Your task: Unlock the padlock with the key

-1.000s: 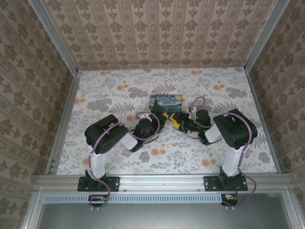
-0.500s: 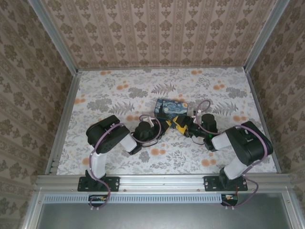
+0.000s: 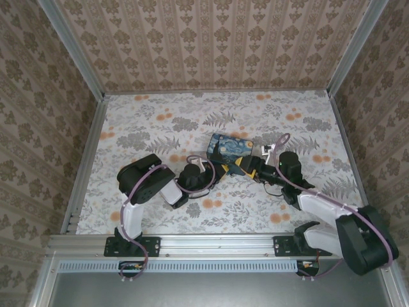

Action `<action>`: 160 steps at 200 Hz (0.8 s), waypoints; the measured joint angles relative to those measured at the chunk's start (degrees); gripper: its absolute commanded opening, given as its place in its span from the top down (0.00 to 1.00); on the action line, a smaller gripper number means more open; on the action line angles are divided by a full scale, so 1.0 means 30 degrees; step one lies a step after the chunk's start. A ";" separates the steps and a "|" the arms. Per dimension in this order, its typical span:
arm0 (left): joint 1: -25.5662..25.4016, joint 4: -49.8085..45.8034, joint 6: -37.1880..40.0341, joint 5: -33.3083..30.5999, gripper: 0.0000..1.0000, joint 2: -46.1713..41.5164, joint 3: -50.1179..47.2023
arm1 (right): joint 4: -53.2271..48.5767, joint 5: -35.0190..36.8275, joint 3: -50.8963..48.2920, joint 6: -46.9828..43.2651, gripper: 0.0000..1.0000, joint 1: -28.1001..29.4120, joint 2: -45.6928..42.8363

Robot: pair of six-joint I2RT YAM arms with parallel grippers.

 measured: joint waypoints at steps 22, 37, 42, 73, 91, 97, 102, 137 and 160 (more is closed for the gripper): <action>0.0066 0.0066 0.0015 0.0160 1.00 0.0029 0.0000 | -0.2433 0.0284 0.0386 -0.1647 0.31 0.0000 -0.0896; 0.0066 0.0066 0.0036 0.0175 1.00 0.0029 0.0000 | -0.3774 0.0503 0.0532 -0.2659 0.37 0.0000 -0.1020; 0.0066 0.0066 0.0051 0.0189 1.00 0.0029 0.0000 | -0.4189 0.0568 0.0568 -0.2965 0.39 0.0000 -0.1020; 0.0087 0.0058 0.0058 0.0248 1.00 0.0029 0.0000 | -0.6448 0.1137 0.0743 -0.4903 0.50 0.0007 -0.1020; 0.0102 0.0058 0.0058 0.0313 1.00 0.0029 0.0000 | -0.7628 0.1712 0.1020 -0.5960 0.53 0.0138 -0.1020; 0.0102 0.0058 0.0058 0.0335 1.00 0.0029 0.0000 | -0.7934 0.1916 0.1129 -0.6317 0.53 0.0226 -0.1020; 0.0102 0.0058 0.0058 0.0350 1.00 0.0029 0.0000 | -0.8189 0.2106 0.1239 -0.6674 0.53 0.0335 -0.1020; 0.0189 -0.0095 0.0051 0.0554 1.00 -0.0029 0.0007 | -0.9887 0.3832 0.2033 -0.8743 0.54 0.1639 -0.0925; 0.0189 -0.0488 0.0051 0.0605 1.00 -0.0211 0.0058 | -1.0870 0.5304 0.2907 -0.9952 0.54 0.2827 -0.0299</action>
